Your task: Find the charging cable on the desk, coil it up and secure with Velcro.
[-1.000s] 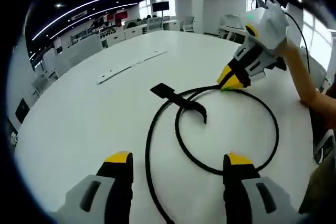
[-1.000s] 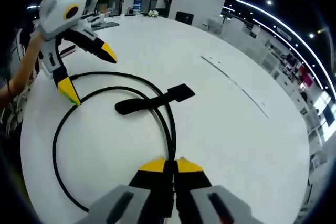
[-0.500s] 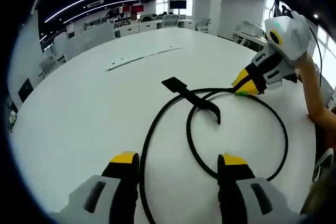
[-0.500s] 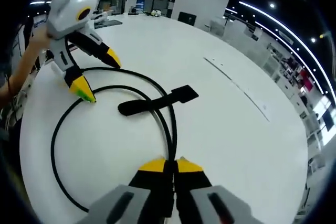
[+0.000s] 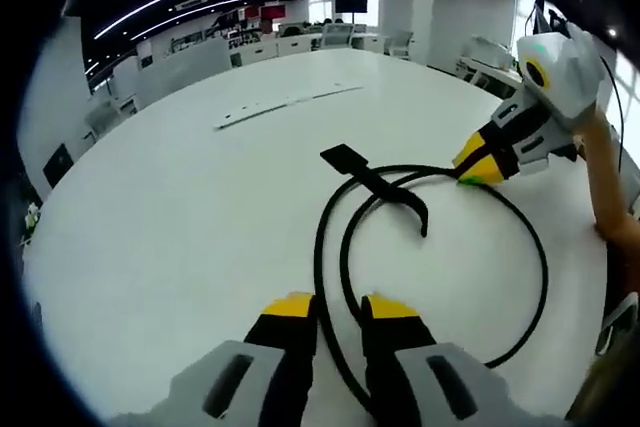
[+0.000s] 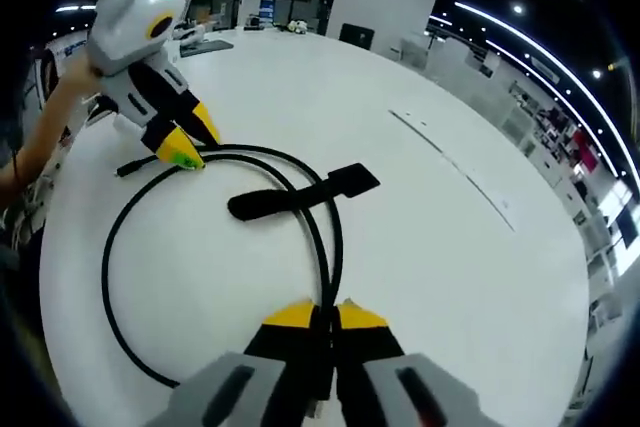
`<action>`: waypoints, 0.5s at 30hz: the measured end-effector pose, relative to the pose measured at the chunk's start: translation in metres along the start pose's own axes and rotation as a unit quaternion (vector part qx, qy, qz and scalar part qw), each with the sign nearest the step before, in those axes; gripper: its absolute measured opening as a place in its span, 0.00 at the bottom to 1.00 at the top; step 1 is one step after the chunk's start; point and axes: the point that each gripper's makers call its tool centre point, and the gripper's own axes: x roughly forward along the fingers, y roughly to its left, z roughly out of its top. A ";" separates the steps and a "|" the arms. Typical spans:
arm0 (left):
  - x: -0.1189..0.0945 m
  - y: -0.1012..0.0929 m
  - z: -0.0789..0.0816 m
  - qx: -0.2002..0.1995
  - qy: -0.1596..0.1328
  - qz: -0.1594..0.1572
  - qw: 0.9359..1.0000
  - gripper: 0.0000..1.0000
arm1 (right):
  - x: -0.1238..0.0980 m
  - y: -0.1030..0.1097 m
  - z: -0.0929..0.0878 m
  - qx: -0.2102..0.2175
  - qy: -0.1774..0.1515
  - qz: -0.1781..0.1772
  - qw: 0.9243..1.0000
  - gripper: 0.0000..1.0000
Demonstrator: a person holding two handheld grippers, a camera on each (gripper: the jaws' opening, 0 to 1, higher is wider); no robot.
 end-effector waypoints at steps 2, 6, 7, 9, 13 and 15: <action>-0.006 0.003 0.001 -0.006 0.007 0.013 1.000 0.10 | 0.000 -0.005 0.001 -0.001 0.000 0.000 1.000 0.08; -0.018 0.014 0.002 -0.043 0.020 0.042 0.998 0.09 | -0.003 0.000 0.000 -0.017 0.006 0.002 1.000 0.08; -0.022 0.016 0.001 -0.046 0.020 0.046 0.998 0.09 | -0.004 0.002 -0.001 -0.026 0.010 0.006 1.000 0.09; -0.027 0.019 0.001 -0.047 0.015 0.052 0.997 0.09 | -0.008 0.006 -0.002 -0.037 0.013 0.015 0.999 0.09; -0.042 0.026 0.002 -0.010 -0.003 0.028 1.000 0.09 | -0.010 0.006 -0.005 -0.044 0.015 0.026 0.999 0.10; -0.049 0.030 0.001 -0.008 -0.001 0.020 1.000 0.09 | -0.009 0.004 -0.002 -0.043 0.007 0.030 0.999 0.09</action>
